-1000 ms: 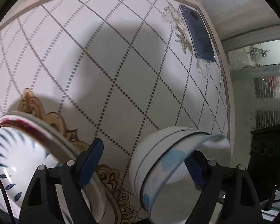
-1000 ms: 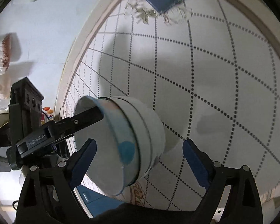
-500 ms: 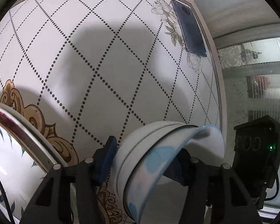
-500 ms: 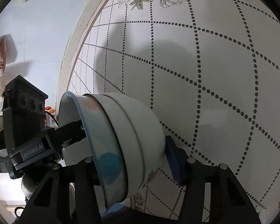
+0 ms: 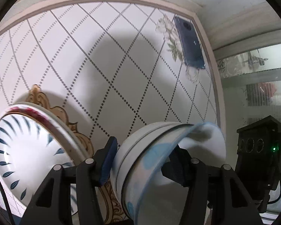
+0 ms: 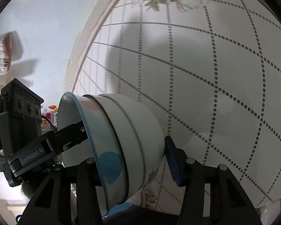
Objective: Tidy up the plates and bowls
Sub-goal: 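Grasp the rim of the blue-dotted bowl stack with both grippers, then carry the bowl stack onto the blue-striped plate stack with both grippers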
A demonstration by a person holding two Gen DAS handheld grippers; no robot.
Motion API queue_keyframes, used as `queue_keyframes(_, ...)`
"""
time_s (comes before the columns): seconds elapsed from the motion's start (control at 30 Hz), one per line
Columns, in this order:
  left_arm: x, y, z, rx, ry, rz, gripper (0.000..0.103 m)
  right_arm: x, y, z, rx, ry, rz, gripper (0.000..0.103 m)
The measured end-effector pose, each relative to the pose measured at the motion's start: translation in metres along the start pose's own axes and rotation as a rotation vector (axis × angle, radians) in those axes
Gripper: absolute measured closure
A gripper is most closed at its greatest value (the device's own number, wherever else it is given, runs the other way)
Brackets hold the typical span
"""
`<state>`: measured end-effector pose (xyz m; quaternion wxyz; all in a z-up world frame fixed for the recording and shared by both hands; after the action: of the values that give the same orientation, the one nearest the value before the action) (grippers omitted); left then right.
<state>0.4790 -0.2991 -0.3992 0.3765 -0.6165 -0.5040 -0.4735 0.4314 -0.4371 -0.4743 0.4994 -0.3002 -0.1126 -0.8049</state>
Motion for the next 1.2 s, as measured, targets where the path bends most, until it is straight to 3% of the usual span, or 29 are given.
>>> queue_keyframes(0.3,0.040,-0.002,0.032,0.083,0.005,-0.061,0.051,-0.015,0.000,0.060,0.090,0.003,0.056,0.049)
queue_keyframes(0.67,0.059,-0.024,0.130,0.308,0.033,-0.100,0.051,-0.089,-0.022,0.110,0.210,0.018,0.257,0.049)
queue_keyframes(0.9,0.046,-0.035,0.169,0.414,0.027,-0.109,0.051,-0.144,-0.030,0.119,0.257,-0.009,0.338,0.049)
queue_keyframes(1.2,0.036,-0.043,0.188,0.438,0.029,-0.097,0.051,-0.178,-0.034,0.119,0.268,-0.047,0.375,0.049)
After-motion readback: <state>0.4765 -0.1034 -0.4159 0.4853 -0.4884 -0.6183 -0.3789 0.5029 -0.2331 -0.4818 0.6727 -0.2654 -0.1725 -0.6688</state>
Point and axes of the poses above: each gripper's, at about its wrist camera, not at the fingertips, and x roughly against the way its jaws point, z to its left, y to its top, the point moved 6 cm from there along -x, roughly the way its jaws point, and after that the axes turned 9 degrees about y, right-handed, at the moved point
